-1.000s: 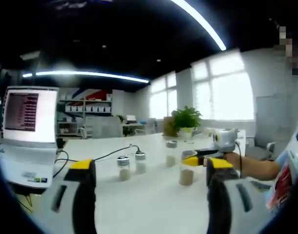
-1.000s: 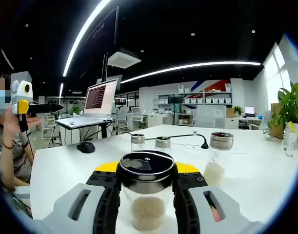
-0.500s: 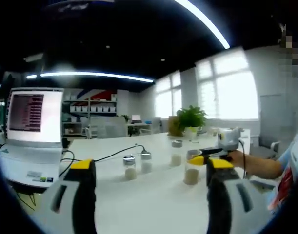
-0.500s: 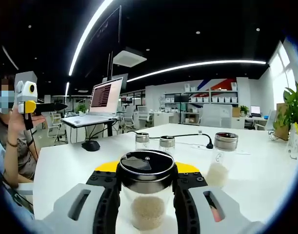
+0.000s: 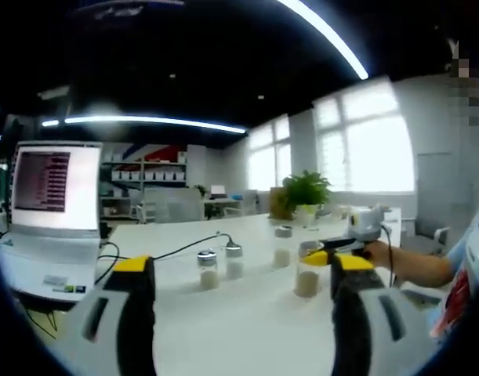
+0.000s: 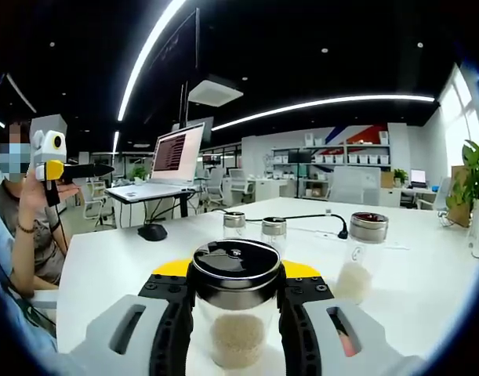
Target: Rotate the seasoning bottle until the label or dispensing opening points toward the visible target arrow and the bottle remains upright within the marked orientation range
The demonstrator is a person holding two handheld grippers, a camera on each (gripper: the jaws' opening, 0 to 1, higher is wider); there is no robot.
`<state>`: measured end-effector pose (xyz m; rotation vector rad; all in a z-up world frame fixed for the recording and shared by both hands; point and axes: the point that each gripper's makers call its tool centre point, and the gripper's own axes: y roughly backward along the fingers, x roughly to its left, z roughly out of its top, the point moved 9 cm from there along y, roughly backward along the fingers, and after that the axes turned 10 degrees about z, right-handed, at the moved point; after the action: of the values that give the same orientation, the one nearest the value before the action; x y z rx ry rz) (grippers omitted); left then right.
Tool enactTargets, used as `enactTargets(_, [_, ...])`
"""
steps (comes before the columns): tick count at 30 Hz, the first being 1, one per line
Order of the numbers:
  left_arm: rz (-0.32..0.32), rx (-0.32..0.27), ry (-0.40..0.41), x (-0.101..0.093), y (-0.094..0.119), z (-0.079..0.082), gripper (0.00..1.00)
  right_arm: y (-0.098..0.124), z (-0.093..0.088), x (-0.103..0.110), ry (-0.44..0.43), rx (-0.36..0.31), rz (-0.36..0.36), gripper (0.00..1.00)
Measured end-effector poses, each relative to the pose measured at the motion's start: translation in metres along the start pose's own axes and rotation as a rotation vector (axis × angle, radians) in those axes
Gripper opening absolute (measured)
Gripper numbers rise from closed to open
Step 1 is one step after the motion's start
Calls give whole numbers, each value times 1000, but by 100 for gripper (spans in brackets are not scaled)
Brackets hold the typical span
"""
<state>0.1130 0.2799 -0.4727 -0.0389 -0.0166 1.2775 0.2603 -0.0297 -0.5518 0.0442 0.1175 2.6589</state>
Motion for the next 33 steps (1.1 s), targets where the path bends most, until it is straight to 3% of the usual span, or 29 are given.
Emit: enactTargets(33, [-9, 14, -2, -1, 0, -1, 99, -3, 2, -11, 13, 36, 159, 40])
